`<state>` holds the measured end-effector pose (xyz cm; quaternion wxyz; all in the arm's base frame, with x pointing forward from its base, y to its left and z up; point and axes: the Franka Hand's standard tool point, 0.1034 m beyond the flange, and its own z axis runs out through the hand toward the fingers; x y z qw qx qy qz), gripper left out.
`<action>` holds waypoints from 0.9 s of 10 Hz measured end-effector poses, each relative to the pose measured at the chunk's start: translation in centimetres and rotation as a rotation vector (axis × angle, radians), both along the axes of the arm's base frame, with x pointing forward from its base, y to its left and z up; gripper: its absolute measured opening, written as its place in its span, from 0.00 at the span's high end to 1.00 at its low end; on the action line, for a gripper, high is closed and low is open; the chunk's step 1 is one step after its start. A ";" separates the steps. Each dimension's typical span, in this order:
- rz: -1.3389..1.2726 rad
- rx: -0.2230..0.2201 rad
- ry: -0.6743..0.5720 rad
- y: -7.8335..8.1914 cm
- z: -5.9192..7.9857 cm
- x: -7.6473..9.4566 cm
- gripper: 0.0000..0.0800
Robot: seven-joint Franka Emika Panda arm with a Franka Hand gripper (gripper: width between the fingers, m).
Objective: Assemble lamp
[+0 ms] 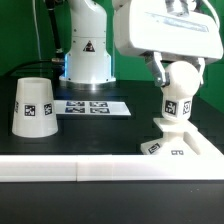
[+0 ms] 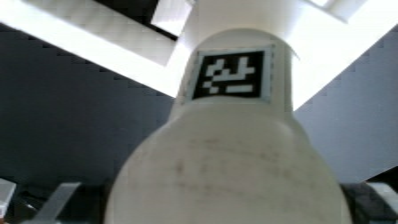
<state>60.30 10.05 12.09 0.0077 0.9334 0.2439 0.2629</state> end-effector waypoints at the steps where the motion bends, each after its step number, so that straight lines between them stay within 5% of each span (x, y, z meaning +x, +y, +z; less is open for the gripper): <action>1: 0.000 0.001 -0.018 0.0 -0.1 -0.3 0.28; 5: -0.004 0.008 -0.090 0.0 0.0 -0.7 0.28; 9: -0.005 0.007 -0.084 -0.2 -0.1 -0.7 0.14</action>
Offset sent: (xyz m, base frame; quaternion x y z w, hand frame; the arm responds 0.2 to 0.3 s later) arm -0.0195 0.0027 -0.0137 -0.0027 0.0198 -0.0063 0.9998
